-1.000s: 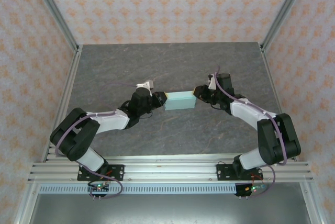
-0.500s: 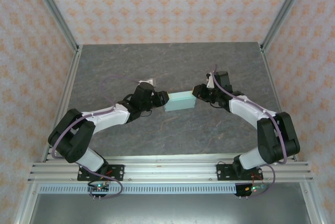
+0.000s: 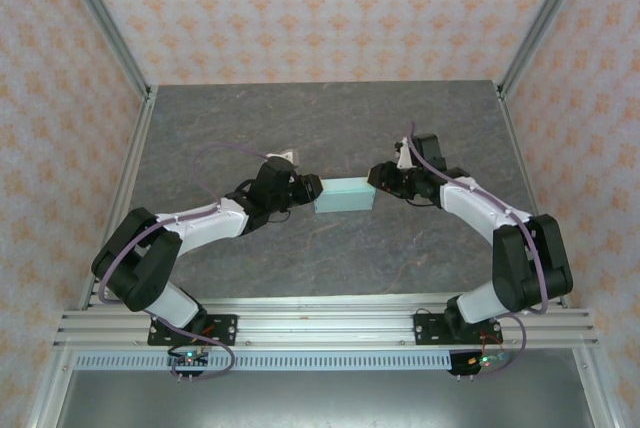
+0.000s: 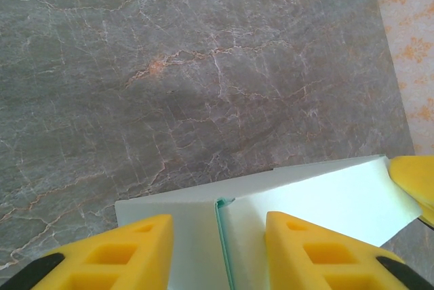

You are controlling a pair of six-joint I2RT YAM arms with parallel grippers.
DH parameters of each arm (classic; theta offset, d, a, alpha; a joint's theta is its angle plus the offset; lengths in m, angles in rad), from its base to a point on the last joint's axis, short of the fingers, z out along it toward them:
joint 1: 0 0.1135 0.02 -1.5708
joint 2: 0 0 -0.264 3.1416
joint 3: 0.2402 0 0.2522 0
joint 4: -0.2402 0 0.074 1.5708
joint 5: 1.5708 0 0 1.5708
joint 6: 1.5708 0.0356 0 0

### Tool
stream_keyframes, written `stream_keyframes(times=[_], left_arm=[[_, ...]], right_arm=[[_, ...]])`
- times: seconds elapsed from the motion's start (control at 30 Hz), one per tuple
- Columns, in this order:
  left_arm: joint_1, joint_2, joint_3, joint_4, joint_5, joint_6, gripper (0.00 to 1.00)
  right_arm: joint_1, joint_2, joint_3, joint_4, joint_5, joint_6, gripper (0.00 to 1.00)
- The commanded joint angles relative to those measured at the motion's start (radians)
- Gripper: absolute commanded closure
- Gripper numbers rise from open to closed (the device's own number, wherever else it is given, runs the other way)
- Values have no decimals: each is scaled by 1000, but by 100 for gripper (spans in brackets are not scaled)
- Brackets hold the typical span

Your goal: Fold the paper box

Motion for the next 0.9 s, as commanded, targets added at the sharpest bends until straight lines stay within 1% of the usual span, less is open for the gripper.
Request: stream_keyframes(times=[0.0,0.13,0.33,0.47,0.67,0.87], left_arm=[[-20,72,-62,-265,-4,41,61],[-20,69,-59,-266,-5,42,61],[-29,68,-40,-273,-3,42,61],[-37,67,-27,-284,-9,42,61],[-43,63,-20,-295,-18,45,60],[-48,60,-13,-305,-25,46,60]], right_arm=[[-14,17,-45,-162,-40,-6,59],[-23,-3,-48,-133,-78,10,57],[-23,18,-35,-89,-132,41,56],[-23,10,-28,-104,-140,32,56],[-24,-46,-31,-146,-122,15,52],[-25,-71,-44,-141,-137,21,51]])
